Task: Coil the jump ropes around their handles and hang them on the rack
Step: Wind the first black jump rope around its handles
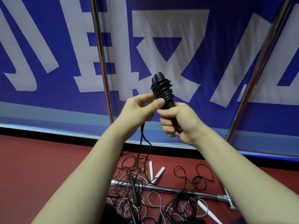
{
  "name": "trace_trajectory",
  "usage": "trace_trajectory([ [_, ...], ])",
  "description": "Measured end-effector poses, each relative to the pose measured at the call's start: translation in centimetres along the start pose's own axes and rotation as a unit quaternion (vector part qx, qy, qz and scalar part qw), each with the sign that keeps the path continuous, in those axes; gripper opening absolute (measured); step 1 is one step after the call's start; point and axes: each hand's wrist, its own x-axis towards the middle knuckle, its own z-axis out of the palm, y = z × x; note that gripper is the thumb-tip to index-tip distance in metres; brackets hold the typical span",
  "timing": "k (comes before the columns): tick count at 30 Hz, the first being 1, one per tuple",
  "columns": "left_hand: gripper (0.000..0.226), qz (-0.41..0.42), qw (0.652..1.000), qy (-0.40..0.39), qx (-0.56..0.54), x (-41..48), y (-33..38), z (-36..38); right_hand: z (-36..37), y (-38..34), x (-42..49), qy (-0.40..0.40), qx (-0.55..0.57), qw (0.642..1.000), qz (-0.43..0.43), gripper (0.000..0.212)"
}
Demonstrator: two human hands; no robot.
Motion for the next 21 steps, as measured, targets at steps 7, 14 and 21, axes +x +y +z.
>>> trace_trajectory([
  [7, 0.026, -0.007, 1.0, -0.004, -0.004, -0.2, 0.3, -0.3, 0.3, -0.2, -0.4, -0.108, 0.107, 0.987, 0.058, 0.007],
  [14, 0.044, -0.038, 0.985, 0.151, 0.076, -0.1, 0.0, 0.1, 0.2, 0.5, 1.0, 0.094, -0.189, 0.976, -0.053, 0.023],
  [21, 0.04, -0.048, 0.974, 0.197, 0.106, -0.5, -0.3, 2.8, 1.2, 1.7, 0.7, 0.246, -0.503, 0.813, -0.162, 0.016],
])
